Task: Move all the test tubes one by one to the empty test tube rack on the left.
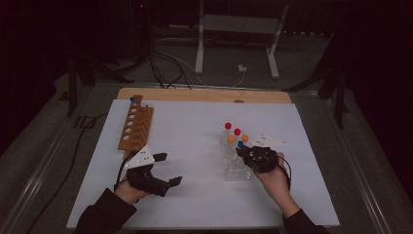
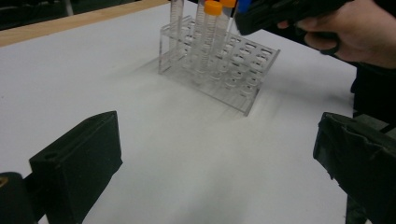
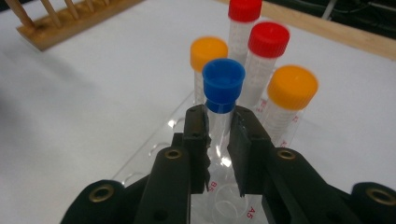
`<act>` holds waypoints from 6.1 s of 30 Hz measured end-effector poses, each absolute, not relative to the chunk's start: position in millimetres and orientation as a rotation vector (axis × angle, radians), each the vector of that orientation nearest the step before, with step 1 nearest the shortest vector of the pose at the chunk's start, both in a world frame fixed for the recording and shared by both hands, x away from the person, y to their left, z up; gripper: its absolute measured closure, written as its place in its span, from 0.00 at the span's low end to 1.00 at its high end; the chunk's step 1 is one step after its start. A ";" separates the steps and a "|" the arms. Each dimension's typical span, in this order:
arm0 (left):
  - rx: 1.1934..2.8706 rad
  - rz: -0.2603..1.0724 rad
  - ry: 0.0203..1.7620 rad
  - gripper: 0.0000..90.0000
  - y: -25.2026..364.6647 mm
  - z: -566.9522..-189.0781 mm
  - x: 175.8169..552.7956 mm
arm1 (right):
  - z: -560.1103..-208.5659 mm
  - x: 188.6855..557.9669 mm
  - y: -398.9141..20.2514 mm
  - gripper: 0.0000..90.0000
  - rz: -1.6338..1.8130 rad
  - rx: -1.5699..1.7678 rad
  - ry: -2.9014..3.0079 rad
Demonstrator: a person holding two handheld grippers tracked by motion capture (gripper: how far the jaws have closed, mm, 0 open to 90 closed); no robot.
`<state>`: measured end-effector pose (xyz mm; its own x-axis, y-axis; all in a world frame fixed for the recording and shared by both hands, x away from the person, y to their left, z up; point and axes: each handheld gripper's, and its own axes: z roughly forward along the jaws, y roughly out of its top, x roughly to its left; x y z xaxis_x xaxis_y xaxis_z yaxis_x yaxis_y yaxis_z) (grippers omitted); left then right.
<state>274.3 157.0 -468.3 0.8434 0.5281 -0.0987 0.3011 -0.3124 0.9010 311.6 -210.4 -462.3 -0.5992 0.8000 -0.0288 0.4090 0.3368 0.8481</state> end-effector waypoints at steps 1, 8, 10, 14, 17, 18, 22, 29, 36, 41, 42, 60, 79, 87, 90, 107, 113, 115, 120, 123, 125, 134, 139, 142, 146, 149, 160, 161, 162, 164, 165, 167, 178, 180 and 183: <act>1.920 0.260 0.619 0.02 156.9 -468.5 274.2 | -460.4 310.5 -210.6 0.85 1.183 1.055 2.157; 1.922 0.259 0.617 0.02 156.8 -468.3 274.3 | -446.7 302.4 -213.3 0.85 1.218 1.021 2.110; 1.922 0.259 0.618 0.02 157.0 -468.1 274.4 | -443.5 300.3 -213.2 0.85 1.220 1.012 2.103; 1.921 0.256 0.616 0.02 157.0 -467.2 274.1 | -435.6 295.0 -214.6 0.85 1.239 0.992 2.082; 1.914 0.254 0.613 0.02 156.6 -465.6 273.8 | -428.5 289.8 -213.9 0.85 1.276 0.974 2.078; 1.912 0.254 0.612 0.02 156.4 -465.0 273.8 | -426.7 287.9 -212.5 0.85 1.287 0.962 2.083; 1.912 0.254 0.604 0.02 155.6 -463.0 272.6 | -424.2 279.8 -201.3 0.85 1.315 0.916 2.118; 1.902 0.245 0.585 0.02 153.0 -457.4 269.3 | -431.1 268.8 -176.7 0.85 1.341 0.842 2.212; 1.895 0.224 0.558 0.05 147.0 -453.9 265.3 | -445.3 264.7 -156.4 0.85 1.324 0.802 2.298; 1.885 0.218 0.527 0.08 140.9 -448.9 260.8 | -452.5 261.7 -143.4 0.85 1.310 0.765 2.349; 1.880 0.216 0.523 0.09 139.7 -447.5 259.9 | -453.1 261.3 -141.8 0.85 1.310 0.763 2.357; 1.874 0.272 0.443 0.47 107.7 -440.1 256.5 | -457.6 253.4 -124.8 0.85 1.315 0.715 2.427; 1.916 0.302 0.402 0.84 88.9 -449.7 262.4 | -456.7 252.4 -124.2 0.85 1.327 0.712 2.432; 1.908 0.323 0.398 0.86 89.6 -448.0 262.2 | -456.4 254.1 -126.1 0.84 1.359 0.722 2.433; 1.901 0.332 0.408 0.87 91.6 -446.4 262.6 | -455.9 255.0 -128.2 0.77 1.380 0.727 2.428; 1.887 0.413 0.489 0.87 122.5 -433.6 278.7 | -445.0 255.8 -148.2 0.17 1.415 0.773 2.321; 1.874 0.471 0.531 0.87 138.5 -422.7 290.3 | -442.9 257.6 -154.1 0.07 1.436 0.805 2.300; 1.867 0.491 0.550 0.87 144.8 -419.5 295.3 | -441.8 257.9 -155.7 0.04 1.436 0.818 2.294; 1.851 0.539 0.605 0.87 160.1 -413.3 308.2 | -440.2 257.4 -158.3 0.00 1.451 0.812 2.277; 1.839 0.574 0.632 0.87 168.1 -409.1 315.2 | -439.7 256.9 -159.7 0.00 1.464 0.801 2.274; 1.835 0.599 0.648 0.87 173.3 -406.1 319.8 | -439.5 256.5 -160.0 0.00 1.458 0.784 2.281; 1.789 0.675 0.724 0.87 198.3 -390.5 340.2 | -438.9 254.9 -161.7 0.00 1.470 0.760 2.276; 1.742 0.726 0.783 0.87 212.7 -380.9 351.4 | -438.8 255.3 -162.7 0.00 1.479 0.769 2.277; 1.727 0.745 0.819 0.87 219.8 -379.2 360.4 | -438.1 254.5 -162.5 0.00 1.483 0.764 2.274; 1.708 0.770 0.863 0.87 227.7 -380.1 372.6 | -438.1 254.5 -162.7 0.00 1.486 0.764 2.272; 1.676 0.802 0.908 0.87 233.8 -381.3 381.0 | -438.5 255.3 -163.4 0.00 1.484 0.769 2.273; 1.585 0.898 1.052 0.87 251.5 -390.1 414.0 | -438.3 255.1 -164.4 0.00 1.496 0.773 2.286; 1.581 0.914 1.059 0.87 252.0 -391.1 416.1 | -438.5 255.5 -164.6 0.00 1.496 0.777 2.285; 1.565 0.924 1.065 0.87 253.0 -392.5 418.0 | -438.6 255.9 -164.9 0.00 1.495 0.776 2.286; 1.549 0.938 1.091 0.87 255.1 -396.2 422.4 | -438.5 256.0 -165.5 0.00 1.501 0.780 2.286; 1.538 0.933 1.106 0.87 256.7 -398.3 424.7 | -438.3 255.9 -165.8 0.00 1.502 0.781 2.287; 1.523 0.940 1.132 0.87 258.1 -403.3 428.6 | -437.8 255.5 -166.0 0.00 1.503 0.781 2.287; 1.581 0.916 1.196 0.86 254.8 -431.4 439.0 | -438.5 255.7 -167.1 0.00 1.505 0.785 2.296; 1.592 0.904 1.208 0.86 254.6 -435.5 440.1 | -439.0 255.9 -166.8 0.00 1.505 0.786 2.298; 1.628 0.907 1.219 0.86 252.4 -441.6 441.3 | -439.1 256.2 -167.0 0.00 1.506 0.787 2.301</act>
